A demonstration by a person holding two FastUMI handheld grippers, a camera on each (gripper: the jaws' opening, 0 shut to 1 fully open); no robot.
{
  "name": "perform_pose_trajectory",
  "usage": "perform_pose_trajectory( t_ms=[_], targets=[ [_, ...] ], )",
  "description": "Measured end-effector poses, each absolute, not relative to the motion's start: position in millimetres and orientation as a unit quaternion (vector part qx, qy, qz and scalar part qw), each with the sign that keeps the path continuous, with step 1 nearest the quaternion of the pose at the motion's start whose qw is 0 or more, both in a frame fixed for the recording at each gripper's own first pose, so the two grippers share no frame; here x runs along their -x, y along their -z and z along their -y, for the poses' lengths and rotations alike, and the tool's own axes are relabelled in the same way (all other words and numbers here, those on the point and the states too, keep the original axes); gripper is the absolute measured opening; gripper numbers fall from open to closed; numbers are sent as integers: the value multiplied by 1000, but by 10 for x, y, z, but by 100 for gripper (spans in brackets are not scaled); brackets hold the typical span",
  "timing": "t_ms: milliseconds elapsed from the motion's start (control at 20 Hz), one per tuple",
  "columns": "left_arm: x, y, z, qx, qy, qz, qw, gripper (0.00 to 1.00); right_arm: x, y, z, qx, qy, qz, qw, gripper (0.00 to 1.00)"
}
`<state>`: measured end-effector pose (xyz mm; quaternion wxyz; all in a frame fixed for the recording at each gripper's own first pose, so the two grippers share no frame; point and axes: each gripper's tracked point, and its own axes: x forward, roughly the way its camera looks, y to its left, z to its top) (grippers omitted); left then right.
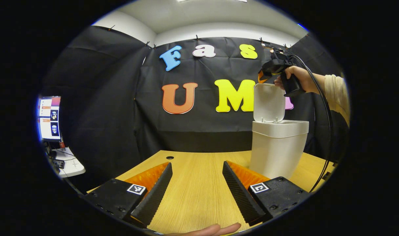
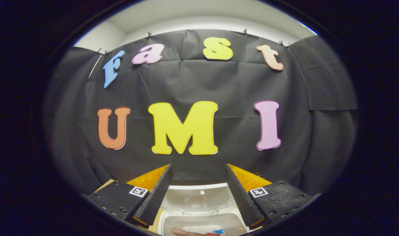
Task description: Press the lid of the desktop garbage bin to open it, pick up the crumpled paper on the desktop and throw it into the bin, then pick up the pop can on the desktop and drop it into the bin, and finally close the garbage bin lid.
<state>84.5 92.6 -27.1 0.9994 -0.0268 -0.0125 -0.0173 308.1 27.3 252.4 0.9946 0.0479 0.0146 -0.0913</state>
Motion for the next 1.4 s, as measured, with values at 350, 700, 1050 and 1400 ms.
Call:
perform_pose_trajectory(
  t_ms=[350,700,1050,1400],
  targets=[
    [-820,290,-1065,7,-15,13,1000,99,-2721,-2162,-313,-29,59,-79,995,95],
    [-907,458,-897,2,-21,-20,1000,99,-2639,-1489,-258,-31,18,-185,982,96],
    [-953,526,-846,5,-17,-28,999,99,-2655,-977,-234,-4,5,-238,971,99],
    [-933,499,-860,9,-12,-23,1000,99,-2648,-823,-254,-16,16,-283,959,98]
  ],
)
